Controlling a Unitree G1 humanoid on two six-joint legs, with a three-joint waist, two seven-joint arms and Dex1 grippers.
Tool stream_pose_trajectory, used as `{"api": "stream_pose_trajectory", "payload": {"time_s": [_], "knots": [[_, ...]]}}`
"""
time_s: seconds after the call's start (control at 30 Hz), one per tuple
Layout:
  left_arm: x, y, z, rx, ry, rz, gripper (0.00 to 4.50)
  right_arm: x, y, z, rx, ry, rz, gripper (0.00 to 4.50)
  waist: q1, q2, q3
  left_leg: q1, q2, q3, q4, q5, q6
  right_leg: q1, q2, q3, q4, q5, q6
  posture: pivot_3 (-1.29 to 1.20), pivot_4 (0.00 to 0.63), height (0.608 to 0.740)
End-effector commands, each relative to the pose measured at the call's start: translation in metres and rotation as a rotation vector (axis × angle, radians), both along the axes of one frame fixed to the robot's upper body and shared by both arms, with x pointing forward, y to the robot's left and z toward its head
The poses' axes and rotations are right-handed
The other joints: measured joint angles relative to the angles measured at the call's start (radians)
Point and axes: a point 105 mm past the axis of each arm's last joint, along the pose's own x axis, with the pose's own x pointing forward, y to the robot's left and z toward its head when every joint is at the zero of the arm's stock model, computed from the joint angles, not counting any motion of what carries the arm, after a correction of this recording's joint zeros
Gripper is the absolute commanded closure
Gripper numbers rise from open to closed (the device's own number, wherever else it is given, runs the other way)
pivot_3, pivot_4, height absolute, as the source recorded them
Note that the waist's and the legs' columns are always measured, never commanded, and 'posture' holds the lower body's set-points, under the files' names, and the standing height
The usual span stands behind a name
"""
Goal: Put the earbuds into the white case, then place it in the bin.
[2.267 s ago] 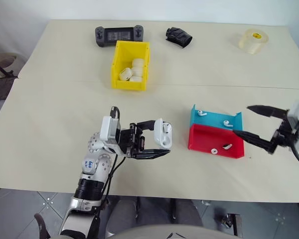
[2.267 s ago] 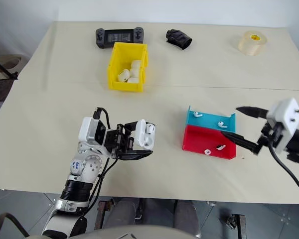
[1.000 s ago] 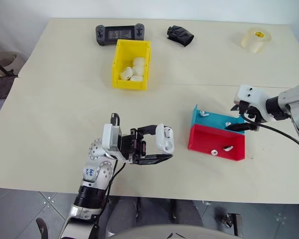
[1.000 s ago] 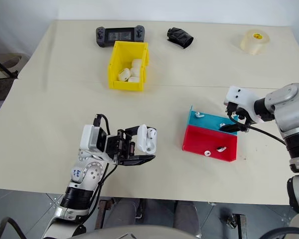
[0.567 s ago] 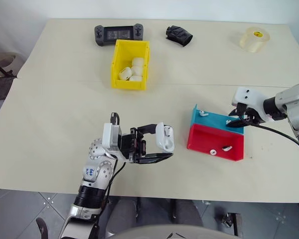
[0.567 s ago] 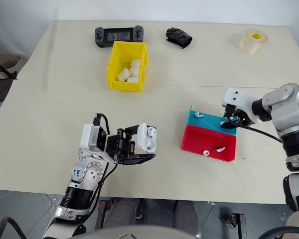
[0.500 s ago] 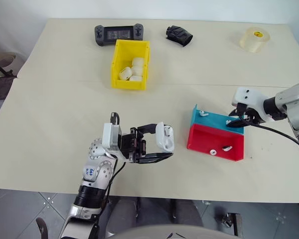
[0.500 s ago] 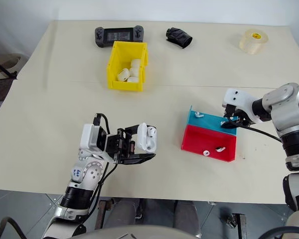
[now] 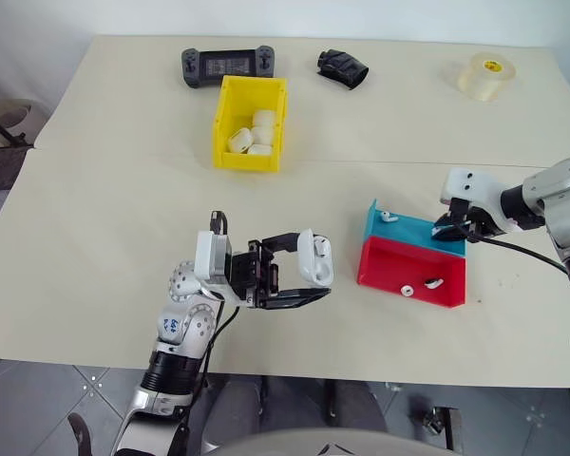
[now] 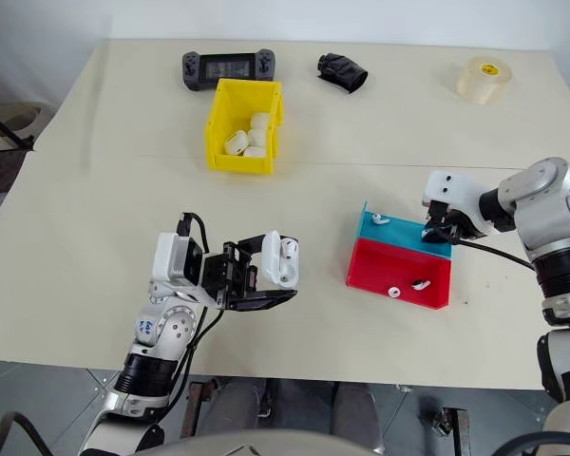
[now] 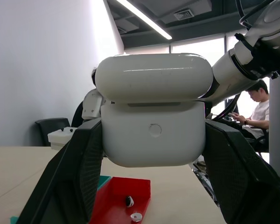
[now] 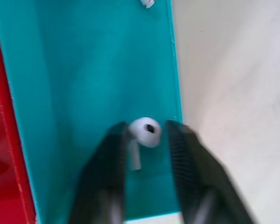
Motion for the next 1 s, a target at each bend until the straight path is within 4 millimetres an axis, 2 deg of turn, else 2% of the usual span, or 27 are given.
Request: {"api": "stream_pose_trajectory", "payload": {"time_s": [0.03, 0.27, 0.47, 0.5, 0.57, 0.67, 1.0], "knots": [[-0.004, 0.0, 0.011, -0.018, -0.052, 0.0, 1.7, -0.001, 0.0, 0.002, -0.004, 0.0, -0.006, 3.48, 0.0, 0.0, 0.0, 0.0, 0.0, 0.0, 0.0, 0.0, 0.0, 0.0, 0.0, 0.0, 0.0, 0.0, 0.0, 0.0, 0.15, 0.74], [-0.003, -0.002, 0.016, -0.02, -0.057, -0.002, 1.7, 0.0, 0.001, 0.006, 0.009, -0.017, -0.01, 3.48, 0.0, 0.0, 0.0, 0.0, 0.0, 0.0, 0.0, 0.0, 0.0, 0.0, 0.0, 0.0, 0.0, 0.0, 0.0, 0.0, 0.15, 0.74], [-0.002, -0.003, 0.018, -0.018, -0.058, -0.007, 1.7, 0.004, 0.011, 0.037, 0.127, -0.125, -0.013, 3.48, 0.0, 0.0, 0.0, 0.0, 0.0, 0.0, 0.0, 0.0, 0.0, -0.001, 0.0, 0.0, 0.001, 0.0, 0.0, 0.0, 0.15, 0.74], [-0.001, -0.003, 0.019, -0.018, -0.057, -0.007, 1.7, 0.001, 0.014, 0.05, 0.199, -0.145, -0.022, 3.48, 0.0, 0.0, 0.0, 0.0, 0.0, 0.0, 0.0, 0.0, 0.0, -0.001, 0.0, 0.0, 0.001, 0.0, 0.0, 0.0, 0.15, 0.74], [0.0, -0.002, 0.019, -0.019, -0.054, -0.007, 1.7, -0.009, 0.019, 0.065, 0.292, -0.142, -0.026, 3.48, 0.001, 0.001, 0.0, -0.001, 0.0, 0.0, 0.0, 0.0, 0.0, -0.001, 0.0, 0.0, 0.001, 0.0, 0.0, 0.0, 0.15, 0.74], [0.001, -0.001, 0.019, -0.025, -0.047, -0.007, 1.7, -0.021, 0.027, 0.072, 0.394, -0.127, -0.036, 3.48, 0.002, 0.001, 0.0, -0.001, 0.001, 0.0, 0.0, 0.0, 0.0, -0.001, 0.0, 0.0, 0.001, 0.0, 0.0, 0.0, 0.15, 0.74], [0.016, -0.004, 0.024, -0.045, -0.032, -0.021, 1.7, -0.081, 0.094, 0.105, 1.124, -0.093, 0.011, 3.48, 0.003, 0.0, 0.0, -0.001, 0.001, -0.002, 0.001, 0.0, 0.0, 0.0, 0.0, -0.001, 0.002, 0.001, 0.0, 0.0, 0.15, 0.74]]}}
